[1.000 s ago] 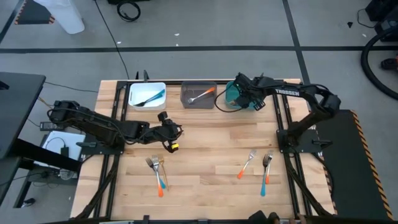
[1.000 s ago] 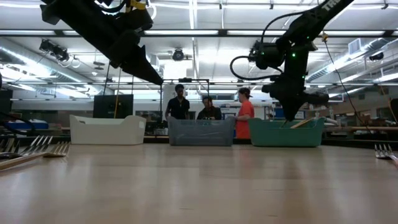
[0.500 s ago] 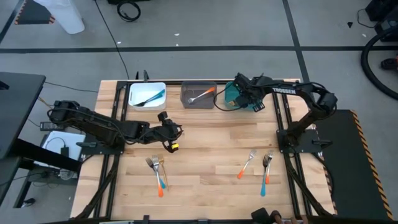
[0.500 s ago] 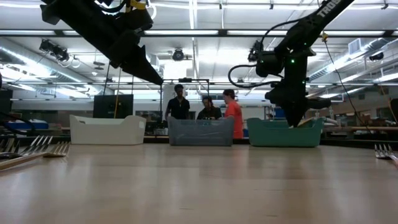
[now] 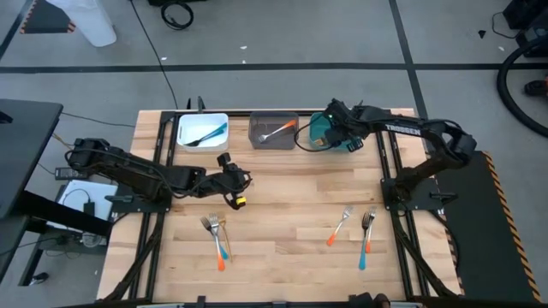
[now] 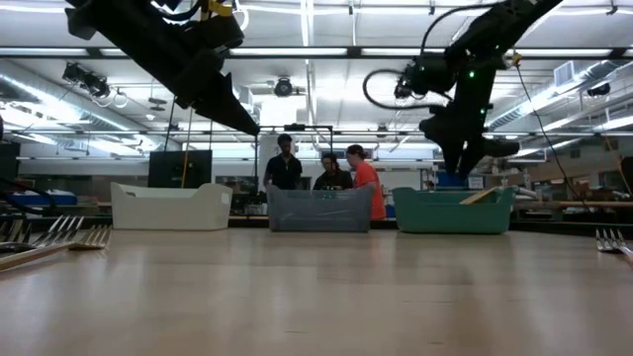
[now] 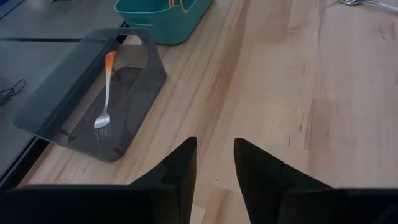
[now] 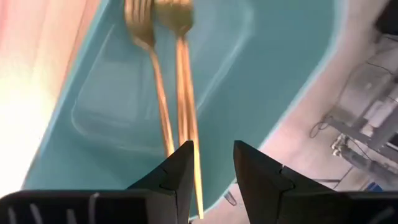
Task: Sort silverware by color (type)
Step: Put the orange fork into the black bin
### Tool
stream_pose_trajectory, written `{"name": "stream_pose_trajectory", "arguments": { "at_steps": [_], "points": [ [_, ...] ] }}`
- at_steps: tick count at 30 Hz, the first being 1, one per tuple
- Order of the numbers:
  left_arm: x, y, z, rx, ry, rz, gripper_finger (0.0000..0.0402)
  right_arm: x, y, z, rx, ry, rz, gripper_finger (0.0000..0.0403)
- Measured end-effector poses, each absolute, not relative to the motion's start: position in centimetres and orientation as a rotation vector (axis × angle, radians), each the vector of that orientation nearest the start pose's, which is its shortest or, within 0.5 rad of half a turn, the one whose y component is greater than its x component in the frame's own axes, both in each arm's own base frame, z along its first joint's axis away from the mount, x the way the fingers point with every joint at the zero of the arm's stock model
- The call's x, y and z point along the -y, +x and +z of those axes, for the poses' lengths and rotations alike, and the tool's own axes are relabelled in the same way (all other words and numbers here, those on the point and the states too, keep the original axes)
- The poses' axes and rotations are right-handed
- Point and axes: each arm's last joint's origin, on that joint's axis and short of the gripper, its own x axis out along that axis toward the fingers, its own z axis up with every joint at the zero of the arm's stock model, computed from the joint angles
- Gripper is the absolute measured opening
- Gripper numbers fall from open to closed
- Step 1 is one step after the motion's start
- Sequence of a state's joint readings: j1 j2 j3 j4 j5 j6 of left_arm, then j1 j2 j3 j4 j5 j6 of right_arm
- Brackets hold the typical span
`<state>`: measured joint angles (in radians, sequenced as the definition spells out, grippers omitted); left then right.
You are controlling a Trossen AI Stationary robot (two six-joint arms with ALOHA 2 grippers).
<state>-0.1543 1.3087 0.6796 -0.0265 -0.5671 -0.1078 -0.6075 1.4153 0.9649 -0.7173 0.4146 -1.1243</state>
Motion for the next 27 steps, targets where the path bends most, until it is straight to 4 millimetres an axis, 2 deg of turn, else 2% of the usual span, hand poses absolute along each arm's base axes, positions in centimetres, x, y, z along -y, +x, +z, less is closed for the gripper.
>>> {"name": "stream_pose_trajectory", "arguments": {
  "at_steps": [9, 15, 27],
  "points": [
    [2.4, 25.8, 20.7, -0.588, 0.123, 0.431, 0.0117, 13.2, 21.5, 24.6, -1.309, -0.478, -0.381, 0.0123],
    [2.4, 25.8, 20.8, -0.578, 0.120, 0.431, 0.0117, 11.8, 22.2, 24.8, -1.175, -0.248, -0.395, 0.0123],
    [2.4, 25.8, 20.8, -0.582, 0.138, 0.426, 0.0117, 9.2, 23.5, 24.8, -0.995, 0.402, -0.430, 0.0123]
  ]
}}
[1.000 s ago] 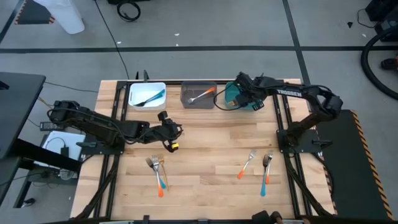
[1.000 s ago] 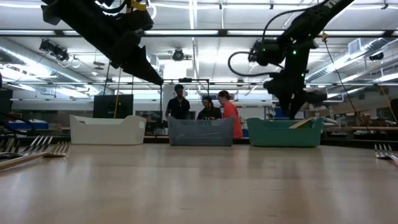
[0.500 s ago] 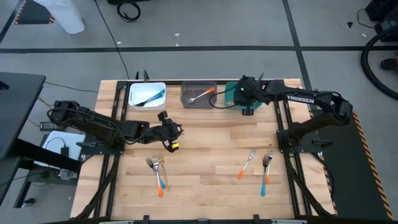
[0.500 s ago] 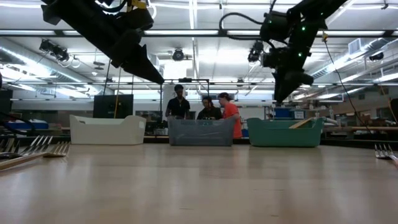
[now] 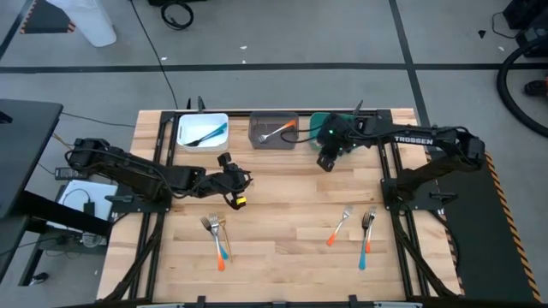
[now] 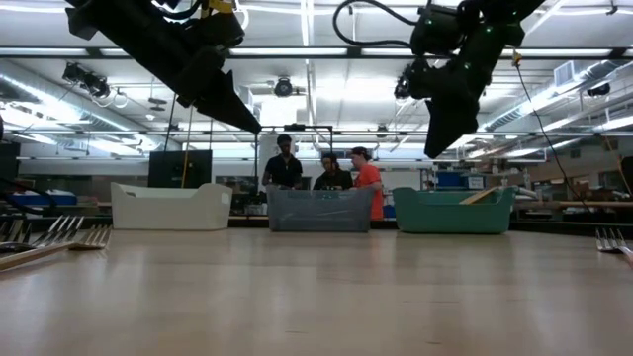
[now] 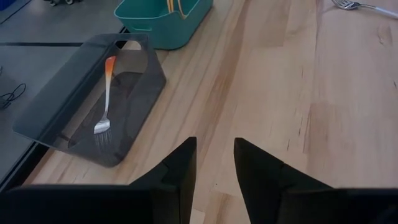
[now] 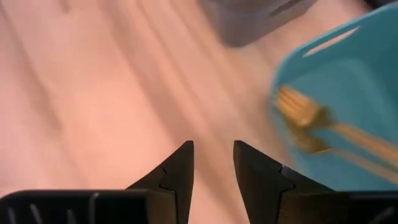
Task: Sort silverware by color (type)
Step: Put the orange fork into the black bin
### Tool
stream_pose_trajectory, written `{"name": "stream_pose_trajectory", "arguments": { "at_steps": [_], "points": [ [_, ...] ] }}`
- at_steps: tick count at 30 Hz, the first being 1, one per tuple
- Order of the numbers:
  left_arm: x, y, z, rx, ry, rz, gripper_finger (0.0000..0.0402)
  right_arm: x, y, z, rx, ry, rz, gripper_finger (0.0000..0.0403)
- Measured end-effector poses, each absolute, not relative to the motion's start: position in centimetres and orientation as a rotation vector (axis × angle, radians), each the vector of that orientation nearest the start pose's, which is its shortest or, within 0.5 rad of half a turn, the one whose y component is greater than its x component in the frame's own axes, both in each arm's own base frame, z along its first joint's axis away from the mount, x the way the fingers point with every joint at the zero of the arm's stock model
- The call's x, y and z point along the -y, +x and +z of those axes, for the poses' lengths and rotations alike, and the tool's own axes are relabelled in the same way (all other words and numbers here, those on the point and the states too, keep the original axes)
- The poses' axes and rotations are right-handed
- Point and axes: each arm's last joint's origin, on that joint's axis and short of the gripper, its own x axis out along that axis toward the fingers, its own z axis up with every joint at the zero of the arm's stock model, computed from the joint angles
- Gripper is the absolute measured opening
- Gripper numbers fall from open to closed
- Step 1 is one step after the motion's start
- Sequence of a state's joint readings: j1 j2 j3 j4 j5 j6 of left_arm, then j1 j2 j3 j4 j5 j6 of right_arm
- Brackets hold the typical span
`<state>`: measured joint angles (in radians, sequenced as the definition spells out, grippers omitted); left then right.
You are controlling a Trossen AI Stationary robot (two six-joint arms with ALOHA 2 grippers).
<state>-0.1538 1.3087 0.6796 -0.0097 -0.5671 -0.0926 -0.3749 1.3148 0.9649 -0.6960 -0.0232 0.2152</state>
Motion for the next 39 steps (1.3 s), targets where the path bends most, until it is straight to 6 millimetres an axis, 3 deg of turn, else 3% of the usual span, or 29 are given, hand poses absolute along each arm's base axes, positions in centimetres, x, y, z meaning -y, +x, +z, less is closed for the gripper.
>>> {"name": "stream_pose_trajectory", "arguments": {
  "at_steps": [14, 26, 32, 39],
  "points": [
    [2.4, 26.0, 21.0, -0.578, 0.211, 0.403, 0.0117, 3.1, 24.8, 24.7, -1.030, 0.665, -0.342, 0.0123],
    [2.5, 26.3, 21.5, -0.530, 0.264, 0.385, 0.0117, -2.4, 22.9, 23.7, -1.245, 0.688, -0.469, 0.0121],
    [2.5, 26.4, 21.7, -0.511, 0.285, 0.379, 0.0117, -4.1, 22.1, 21.3, -1.264, 0.787, -0.546, 0.0107],
    [2.5, 26.5, 21.8, -0.512, 0.320, 0.370, 0.0117, -5.3, 21.3, 18.7, -1.215, 1.028, -0.703, 0.0109]
  ]
}}
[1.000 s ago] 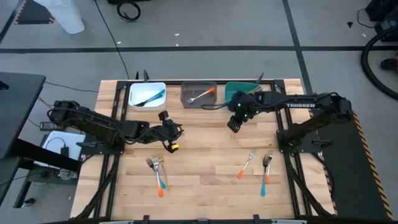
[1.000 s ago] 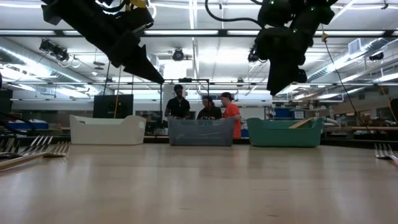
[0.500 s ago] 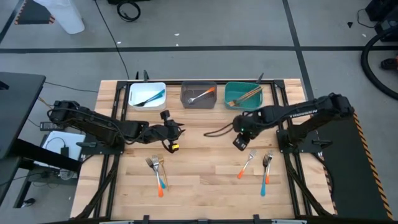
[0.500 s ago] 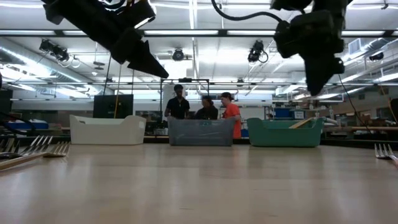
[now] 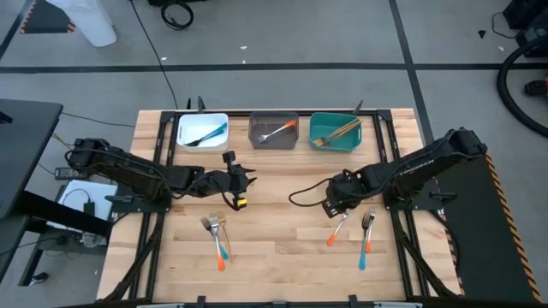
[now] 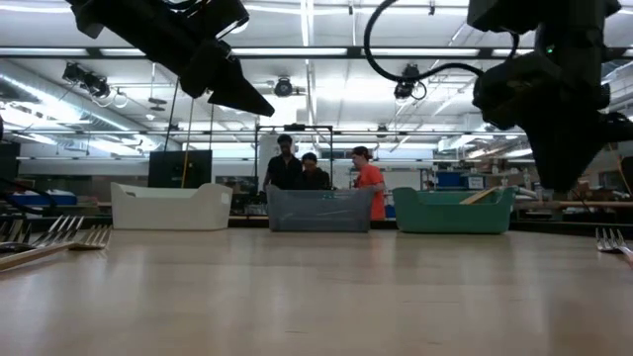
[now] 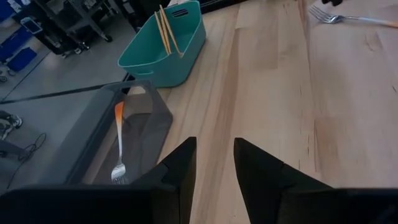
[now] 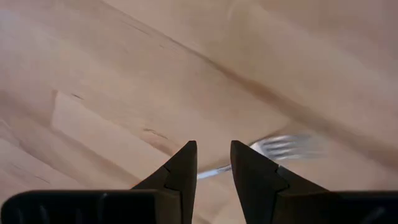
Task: Sort silverware by color (type)
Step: Put the orange fork into the black bin
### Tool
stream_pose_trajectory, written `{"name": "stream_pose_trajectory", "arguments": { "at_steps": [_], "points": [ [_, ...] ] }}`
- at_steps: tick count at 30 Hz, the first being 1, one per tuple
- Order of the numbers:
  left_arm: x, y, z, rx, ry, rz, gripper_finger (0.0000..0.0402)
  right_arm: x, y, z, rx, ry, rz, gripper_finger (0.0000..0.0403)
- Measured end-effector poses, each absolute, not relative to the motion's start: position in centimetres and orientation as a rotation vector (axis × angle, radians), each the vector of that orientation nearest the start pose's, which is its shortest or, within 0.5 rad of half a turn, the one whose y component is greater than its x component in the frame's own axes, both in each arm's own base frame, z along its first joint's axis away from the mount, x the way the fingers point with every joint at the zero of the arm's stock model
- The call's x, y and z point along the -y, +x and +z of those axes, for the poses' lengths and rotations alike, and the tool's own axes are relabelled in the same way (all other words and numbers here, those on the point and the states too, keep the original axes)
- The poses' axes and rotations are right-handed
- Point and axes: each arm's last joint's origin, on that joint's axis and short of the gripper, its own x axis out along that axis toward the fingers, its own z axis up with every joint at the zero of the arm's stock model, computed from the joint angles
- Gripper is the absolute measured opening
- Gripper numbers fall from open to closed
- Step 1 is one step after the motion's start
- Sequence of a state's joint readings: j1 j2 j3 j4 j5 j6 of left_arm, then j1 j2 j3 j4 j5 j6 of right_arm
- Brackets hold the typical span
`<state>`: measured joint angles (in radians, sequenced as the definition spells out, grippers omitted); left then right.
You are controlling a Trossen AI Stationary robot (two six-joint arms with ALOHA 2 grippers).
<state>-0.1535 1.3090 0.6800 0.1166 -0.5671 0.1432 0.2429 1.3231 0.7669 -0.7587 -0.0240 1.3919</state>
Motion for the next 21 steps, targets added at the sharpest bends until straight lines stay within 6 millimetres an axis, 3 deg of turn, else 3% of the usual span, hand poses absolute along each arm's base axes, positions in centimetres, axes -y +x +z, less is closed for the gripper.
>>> {"name": "stream_pose_trajectory", "arguments": {
  "at_steps": [12, 21],
  "points": [
    [2.5, 26.6, 22.1, -0.484, 0.336, 0.367, 0.0117, -7.9, 20.9, 18.4, -1.130, 1.210, -0.769, 0.0118],
    [2.6, 26.9, 22.8, -0.416, 0.363, 0.365, 0.0117, -8.5, 20.3, 18.3, -1.128, 1.214, -0.842, 0.0185]
  ]
}}
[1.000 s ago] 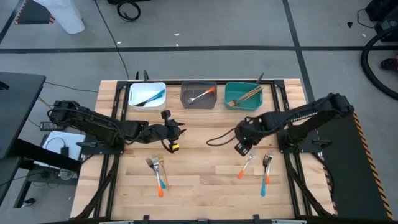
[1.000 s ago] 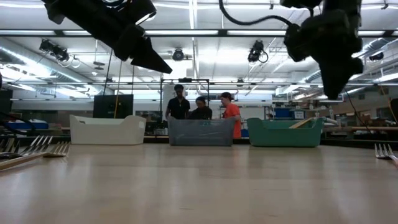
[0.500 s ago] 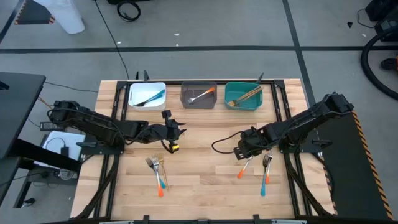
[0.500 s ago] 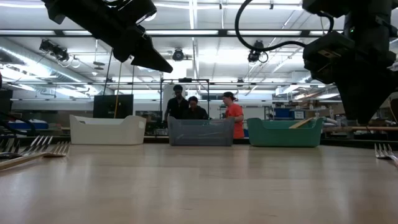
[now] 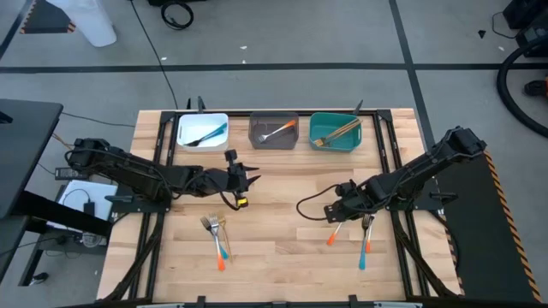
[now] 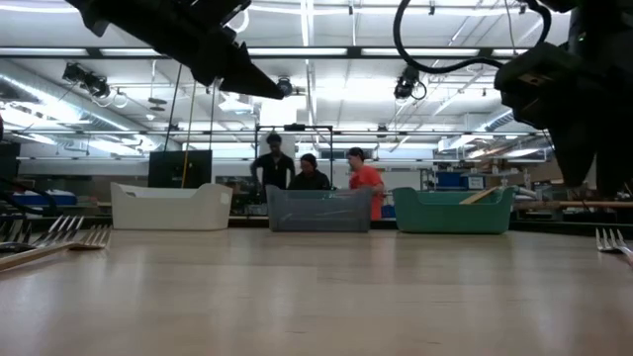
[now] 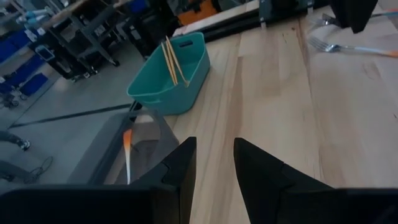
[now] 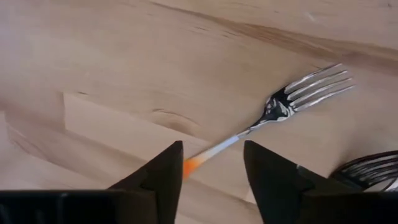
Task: Sort silverware by color (type)
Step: Put the orange fork into the black bin
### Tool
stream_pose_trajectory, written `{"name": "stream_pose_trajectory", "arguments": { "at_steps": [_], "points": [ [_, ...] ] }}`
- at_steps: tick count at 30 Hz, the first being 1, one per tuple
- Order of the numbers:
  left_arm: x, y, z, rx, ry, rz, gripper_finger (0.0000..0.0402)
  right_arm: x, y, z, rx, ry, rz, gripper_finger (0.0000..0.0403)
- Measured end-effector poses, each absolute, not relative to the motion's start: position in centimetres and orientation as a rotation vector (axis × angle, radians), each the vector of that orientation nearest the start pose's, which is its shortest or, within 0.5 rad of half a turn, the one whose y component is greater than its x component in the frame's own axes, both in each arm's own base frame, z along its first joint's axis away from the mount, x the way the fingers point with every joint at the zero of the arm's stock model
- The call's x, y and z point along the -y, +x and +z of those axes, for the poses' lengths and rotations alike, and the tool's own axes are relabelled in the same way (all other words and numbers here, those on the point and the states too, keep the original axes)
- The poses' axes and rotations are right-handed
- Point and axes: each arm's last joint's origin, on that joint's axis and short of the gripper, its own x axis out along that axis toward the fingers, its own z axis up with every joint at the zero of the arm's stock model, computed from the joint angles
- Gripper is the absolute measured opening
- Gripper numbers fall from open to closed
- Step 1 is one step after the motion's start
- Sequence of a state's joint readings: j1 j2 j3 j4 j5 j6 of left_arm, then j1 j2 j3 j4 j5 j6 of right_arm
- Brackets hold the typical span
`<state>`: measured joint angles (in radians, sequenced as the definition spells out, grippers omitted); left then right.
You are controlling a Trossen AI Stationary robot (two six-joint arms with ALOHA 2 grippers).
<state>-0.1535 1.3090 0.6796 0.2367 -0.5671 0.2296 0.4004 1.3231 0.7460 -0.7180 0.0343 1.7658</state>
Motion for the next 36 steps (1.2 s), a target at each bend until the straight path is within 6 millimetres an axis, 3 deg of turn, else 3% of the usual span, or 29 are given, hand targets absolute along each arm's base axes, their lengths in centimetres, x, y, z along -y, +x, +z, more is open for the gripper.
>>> {"name": "stream_pose_trajectory", "arguments": {
  "at_steps": [7, 11, 20, 29, 36],
  "points": [
    [2.6, 27.0, 22.9, -0.399, 0.373, 0.364, 0.0117, -9.1, 20.7, 16.8, -1.137, 1.238, -0.940, 0.0218],
    [2.6, 27.0, 22.8, -0.414, 0.378, 0.362, 0.0117, -10.3, 21.7, 15.0, -1.167, 1.222, -0.978, 0.0201],
    [2.7, 26.8, 22.4, -0.444, 0.353, 0.323, 0.0117, -11.3, 23.4, 14.6, -1.263, 1.121, -1.120, 0.0164],
    [2.5, 26.9, 22.4, -0.444, 0.349, 0.329, 0.0117, -11.7, 23.1, 13.9, -1.281, 1.081, -1.169, 0.0153],
    [2.2, 26.9, 22.4, -0.452, 0.348, 0.338, 0.0117, -11.3, 23.0, 13.6, -1.315, 1.052, -1.150, 0.0113]
  ]
}}
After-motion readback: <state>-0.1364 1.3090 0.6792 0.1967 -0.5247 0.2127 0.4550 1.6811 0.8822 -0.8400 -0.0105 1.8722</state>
